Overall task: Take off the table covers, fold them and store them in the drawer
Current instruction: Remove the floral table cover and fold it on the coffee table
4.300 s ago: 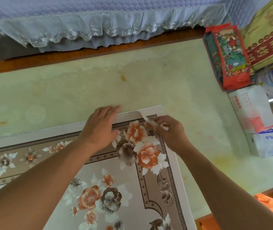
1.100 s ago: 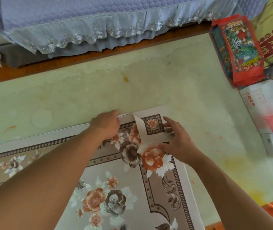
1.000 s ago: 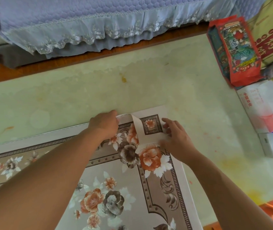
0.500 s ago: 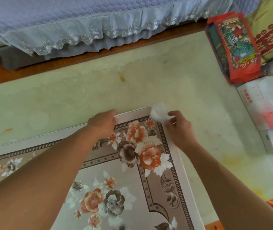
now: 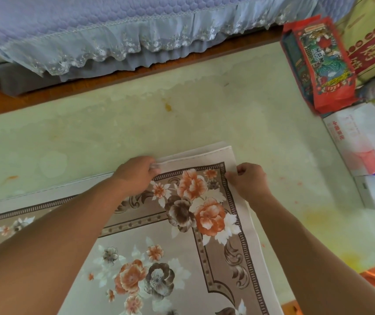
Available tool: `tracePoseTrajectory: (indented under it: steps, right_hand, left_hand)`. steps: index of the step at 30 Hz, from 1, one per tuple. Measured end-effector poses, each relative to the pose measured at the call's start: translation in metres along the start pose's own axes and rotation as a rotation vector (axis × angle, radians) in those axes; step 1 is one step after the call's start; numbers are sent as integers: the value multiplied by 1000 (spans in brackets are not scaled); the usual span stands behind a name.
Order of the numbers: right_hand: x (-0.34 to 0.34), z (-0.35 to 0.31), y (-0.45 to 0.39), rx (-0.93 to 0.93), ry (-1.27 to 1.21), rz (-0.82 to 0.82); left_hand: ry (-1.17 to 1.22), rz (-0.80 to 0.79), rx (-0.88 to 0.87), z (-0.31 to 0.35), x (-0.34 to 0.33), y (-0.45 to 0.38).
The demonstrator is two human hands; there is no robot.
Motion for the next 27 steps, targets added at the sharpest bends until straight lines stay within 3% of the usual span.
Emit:
tracePoseTrajectory:
  steps: [7, 14, 20, 27]
  right_hand:
    - [0, -10, -2, 64, 32, 64]
    - [-2, -17, -6, -2, 76, 103]
    - [-4, -24, -8, -9, 114, 112]
    - [-10, -29, -5, 105, 226, 274]
  left_hand:
    - [-34, 76, 7, 1, -3, -1]
    - [-18, 130, 6, -3, -5, -2]
    - [-277, 321, -84, 1, -5, 3]
    - [-301, 303, -53, 2, -5, 1]
Point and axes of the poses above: each hand's wrist, its own y-axis away from the middle knuckle, its own x-axis out of the back of the hand, z = x × y, the point moved 3 cm from there along -y, towards the middle knuckle, and after that the axes turned 5 degrees about -z, right-handed, at the moved point
